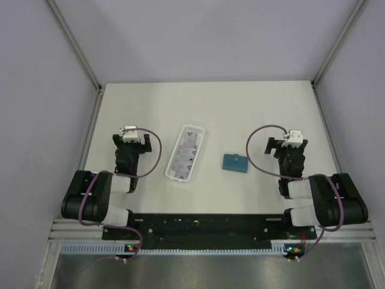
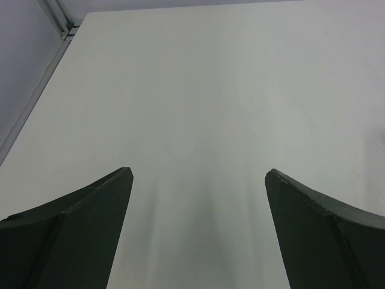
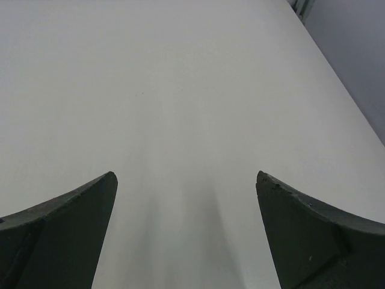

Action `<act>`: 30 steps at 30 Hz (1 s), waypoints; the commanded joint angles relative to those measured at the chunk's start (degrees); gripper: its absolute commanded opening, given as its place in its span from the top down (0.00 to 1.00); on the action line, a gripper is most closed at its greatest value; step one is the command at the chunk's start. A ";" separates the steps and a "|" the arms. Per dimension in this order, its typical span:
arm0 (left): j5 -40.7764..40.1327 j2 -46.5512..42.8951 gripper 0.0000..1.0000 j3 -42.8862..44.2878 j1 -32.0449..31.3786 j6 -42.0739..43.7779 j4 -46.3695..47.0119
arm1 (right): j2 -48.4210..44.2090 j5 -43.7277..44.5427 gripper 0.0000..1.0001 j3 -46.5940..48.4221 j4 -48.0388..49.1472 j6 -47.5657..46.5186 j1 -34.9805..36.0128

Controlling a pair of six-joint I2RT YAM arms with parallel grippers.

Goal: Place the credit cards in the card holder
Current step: Open the card holder at the center of the board.

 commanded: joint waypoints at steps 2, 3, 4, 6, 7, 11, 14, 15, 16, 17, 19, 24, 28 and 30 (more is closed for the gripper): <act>-0.16 -0.32 0.01 0.83 0.33 -0.70 1.60 | 0.12 4.39 0.01 2.90 -0.79 2.86 0.33; -0.16 -0.41 0.01 0.83 0.33 -0.70 1.60 | 0.12 4.58 0.01 2.73 -0.37 2.88 0.24; -0.16 -0.32 0.01 0.83 0.33 -0.70 1.60 | 0.12 4.58 0.01 2.73 -0.36 2.71 0.32; -0.25 -0.32 0.01 0.83 0.33 -0.70 1.60 | 0.12 4.58 0.01 2.91 -0.71 2.97 0.32; -0.16 -0.32 0.01 0.92 0.33 -0.61 1.43 | 0.21 4.49 0.01 2.91 -0.63 2.97 0.24; -0.25 -1.02 0.01 -0.39 0.16 0.43 4.13 | -0.14 5.10 0.01 2.47 0.33 2.71 0.32; -7.95 -9.34 0.02 3.09 -2.47 0.62 -8.51 | -6.00 7.73 0.01 3.34 -5.77 3.67 0.59; -11.12 -12.42 0.02 6.34 -2.91 -1.21 -17.81 | -8.64 8.96 0.01 4.83 -10.95 4.46 0.59; -13.41 -14.28 0.02 10.46 -2.92 -4.88 -25.22 | -11.54 10.19 0.01 7.19 -17.78 5.51 0.59; -16.13 -15.60 0.01 13.98 -2.92 -10.31 -35.73 | -13.57 10.99 0.01 9.82 -24.64 7.17 0.59; -17.56 -15.79 0.01 20.49 -2.92 -14.49 -45.47 | -16.83 12.40 0.01 14.48 -35.99 12.08 0.59; -11.86 -11.84 0.01 32.54 -2.74 -18.44 -59.71 | -17.99 11.35 0.01 24.43 -56.76 18.95 0.59; -4.39 -7.89 0.01 36.95 -0.64 -23.88 -66.57 | -15.71 0.74 0.01 30.14 -66.26 22.56 0.59; -2.73 -7.44 0.01 37.13 1.46 -27.49 -68.18 | -13.78 -4.62 0.01 32.60 -70.40 23.88 0.59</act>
